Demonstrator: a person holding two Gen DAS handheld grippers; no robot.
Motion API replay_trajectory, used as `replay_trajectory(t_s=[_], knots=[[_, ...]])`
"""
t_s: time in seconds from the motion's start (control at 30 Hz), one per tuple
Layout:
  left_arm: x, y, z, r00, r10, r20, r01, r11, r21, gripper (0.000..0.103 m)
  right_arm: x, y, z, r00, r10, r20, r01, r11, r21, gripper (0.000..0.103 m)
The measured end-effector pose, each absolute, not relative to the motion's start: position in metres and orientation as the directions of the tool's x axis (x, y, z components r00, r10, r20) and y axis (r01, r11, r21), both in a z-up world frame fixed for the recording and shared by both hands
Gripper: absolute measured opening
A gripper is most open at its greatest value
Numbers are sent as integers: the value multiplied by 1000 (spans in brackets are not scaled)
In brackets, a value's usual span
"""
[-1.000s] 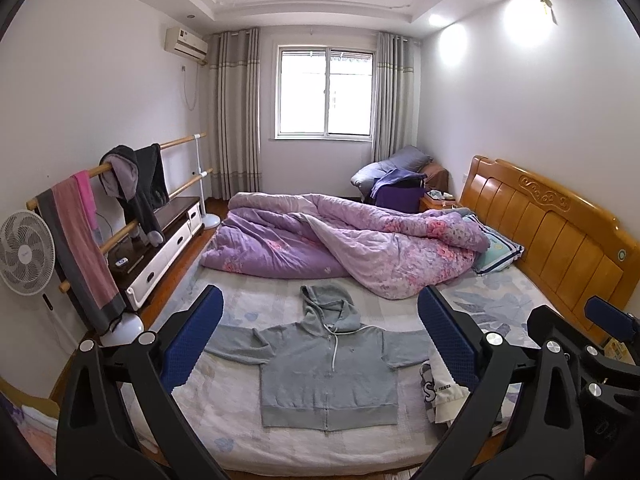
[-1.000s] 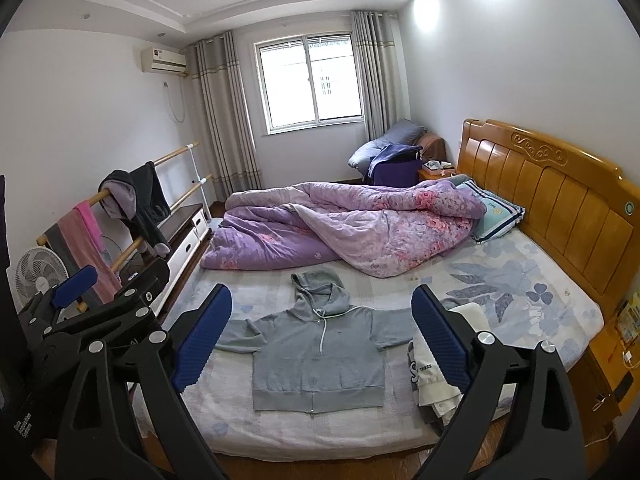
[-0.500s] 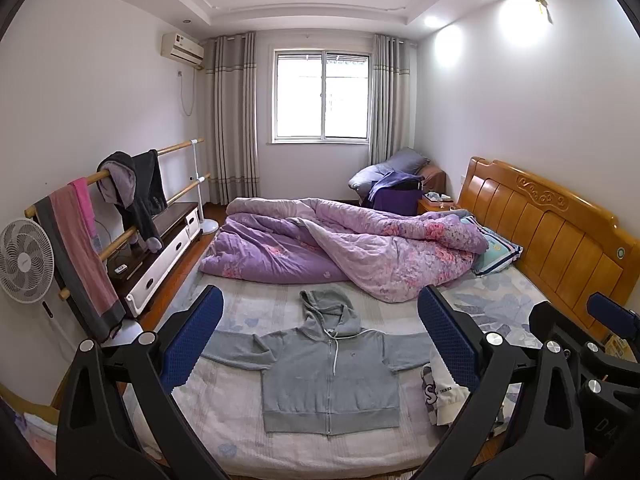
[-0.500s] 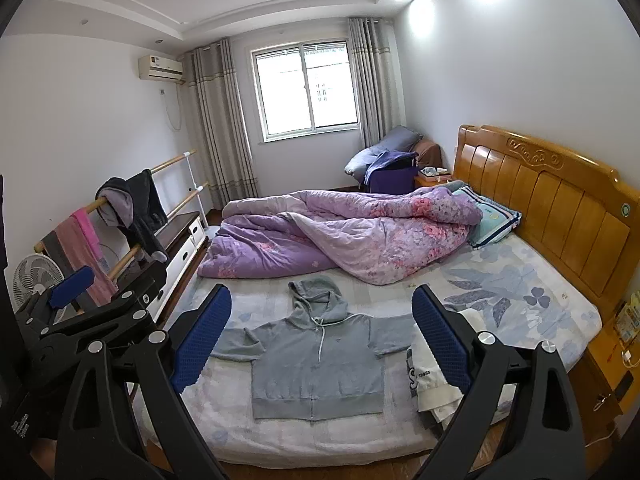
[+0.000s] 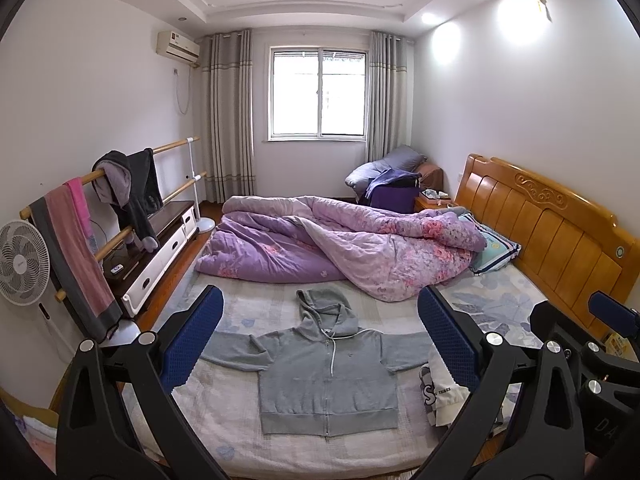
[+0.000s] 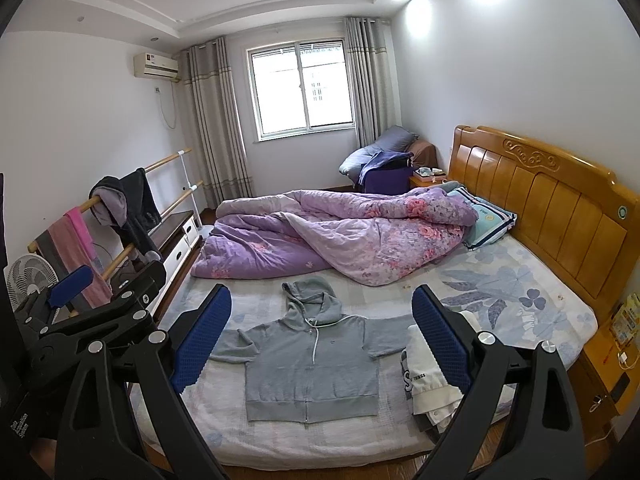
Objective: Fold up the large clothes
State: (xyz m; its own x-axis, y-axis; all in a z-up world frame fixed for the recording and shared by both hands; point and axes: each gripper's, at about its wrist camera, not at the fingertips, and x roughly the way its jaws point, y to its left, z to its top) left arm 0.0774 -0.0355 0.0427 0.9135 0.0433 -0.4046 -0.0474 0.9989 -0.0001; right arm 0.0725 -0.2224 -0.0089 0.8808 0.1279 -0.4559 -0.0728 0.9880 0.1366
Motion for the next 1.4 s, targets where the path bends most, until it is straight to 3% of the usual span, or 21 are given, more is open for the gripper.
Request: replay_trajectory(t_s=[1.4], knots=[[104, -18, 28, 899, 39, -437, -41, 999, 5, 98, 91, -223, -12, 864, 119, -490, -62, 989, 132, 88]])
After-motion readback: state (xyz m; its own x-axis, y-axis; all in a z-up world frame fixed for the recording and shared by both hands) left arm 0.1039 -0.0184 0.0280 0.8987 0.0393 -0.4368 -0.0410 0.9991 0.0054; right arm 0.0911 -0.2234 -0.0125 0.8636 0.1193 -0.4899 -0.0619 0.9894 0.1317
